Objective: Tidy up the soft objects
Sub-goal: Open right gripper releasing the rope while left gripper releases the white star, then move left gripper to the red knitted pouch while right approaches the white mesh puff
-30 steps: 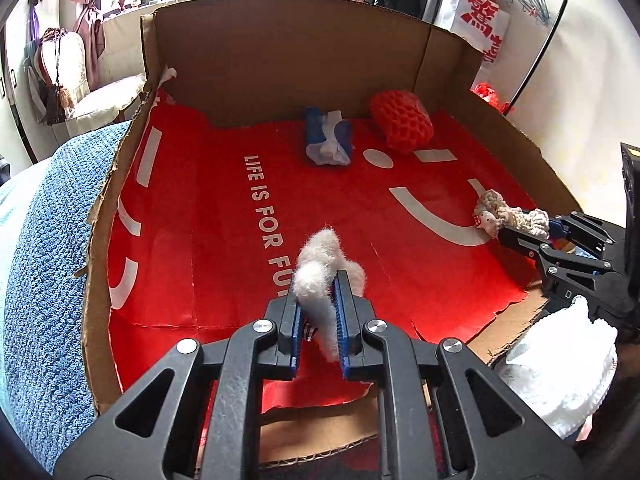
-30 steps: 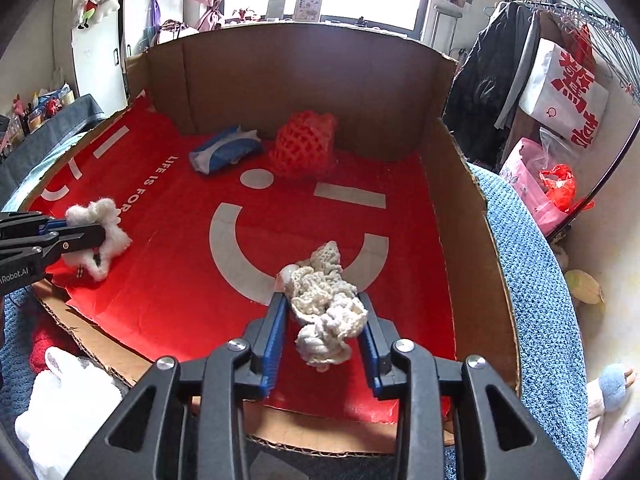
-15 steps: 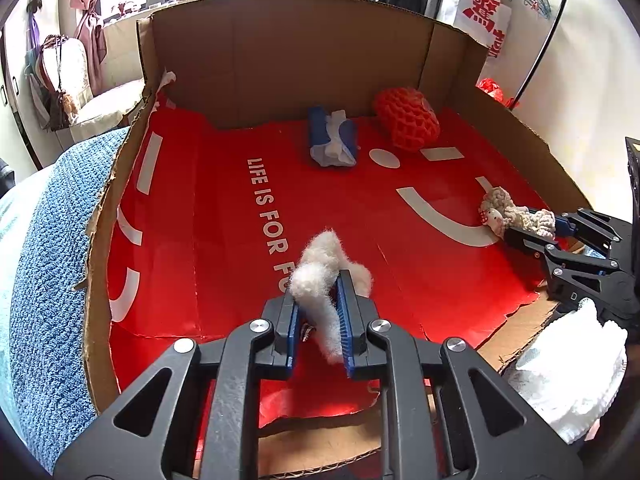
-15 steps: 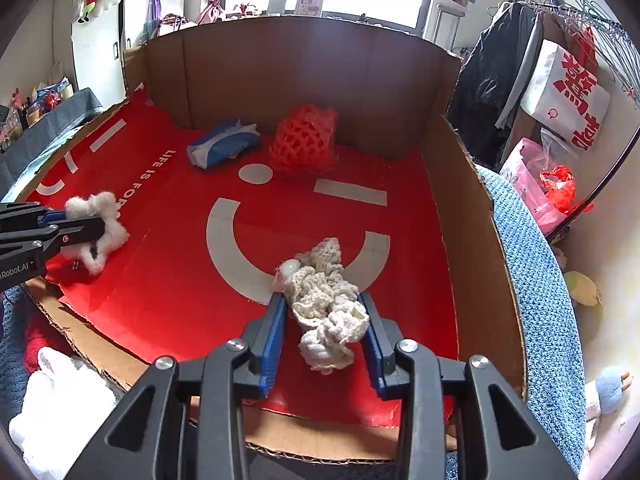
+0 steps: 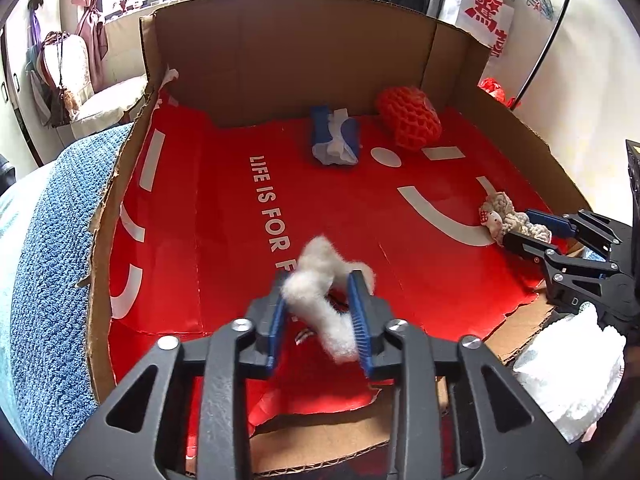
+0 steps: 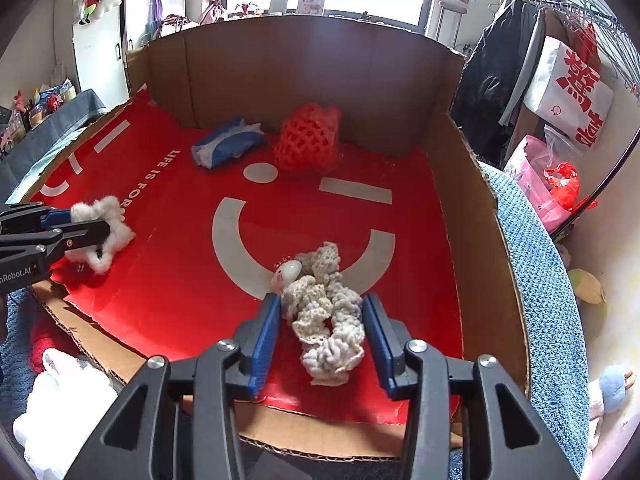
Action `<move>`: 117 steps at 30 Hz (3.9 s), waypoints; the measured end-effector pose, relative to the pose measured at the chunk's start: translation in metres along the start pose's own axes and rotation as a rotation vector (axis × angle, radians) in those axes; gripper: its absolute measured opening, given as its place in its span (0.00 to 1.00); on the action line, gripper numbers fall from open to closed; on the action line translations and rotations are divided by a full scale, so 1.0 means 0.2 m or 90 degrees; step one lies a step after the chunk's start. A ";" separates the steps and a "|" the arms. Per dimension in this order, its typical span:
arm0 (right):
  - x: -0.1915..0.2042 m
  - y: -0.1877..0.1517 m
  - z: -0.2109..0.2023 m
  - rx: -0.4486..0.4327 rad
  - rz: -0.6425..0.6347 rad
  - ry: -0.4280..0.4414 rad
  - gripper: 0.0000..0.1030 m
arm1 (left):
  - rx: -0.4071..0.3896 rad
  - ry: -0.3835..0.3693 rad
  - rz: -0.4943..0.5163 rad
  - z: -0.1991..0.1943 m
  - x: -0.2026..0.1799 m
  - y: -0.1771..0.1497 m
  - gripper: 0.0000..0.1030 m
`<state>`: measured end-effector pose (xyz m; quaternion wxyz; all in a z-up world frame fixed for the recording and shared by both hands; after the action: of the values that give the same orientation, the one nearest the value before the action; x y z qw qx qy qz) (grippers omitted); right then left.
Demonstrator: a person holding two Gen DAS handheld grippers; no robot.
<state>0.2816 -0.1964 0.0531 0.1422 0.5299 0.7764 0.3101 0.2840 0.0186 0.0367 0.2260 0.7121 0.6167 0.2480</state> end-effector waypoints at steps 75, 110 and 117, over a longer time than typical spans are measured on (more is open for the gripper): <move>0.36 -0.73 -0.76 -0.301 0.024 -0.010 1.00 | -0.315 0.089 -0.089 -0.85 -0.20 -0.73 0.92; 0.29 -0.60 -0.37 -0.156 0.127 0.234 0.89 | -0.106 0.023 -0.039 -0.41 -0.16 -0.41 0.89; 0.31 -0.57 -0.41 -0.168 0.124 0.313 0.47 | -0.067 -0.012 -0.031 -0.32 -0.16 -0.39 0.60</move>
<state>0.1278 -0.1954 0.0498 -0.0132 0.4878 0.6857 0.5401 0.1796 -0.0020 0.0353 0.2751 0.6864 0.6177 0.2677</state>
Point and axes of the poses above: each gripper's, at about its wrist camera, not at the fingertips, and z roughly the way its jaws point, x to its left, y to its top, the point moved 4 cm from there along z, roughly the way its jaws point, and after that the axes turned 13 degrees about y, right-handed, at the moved point
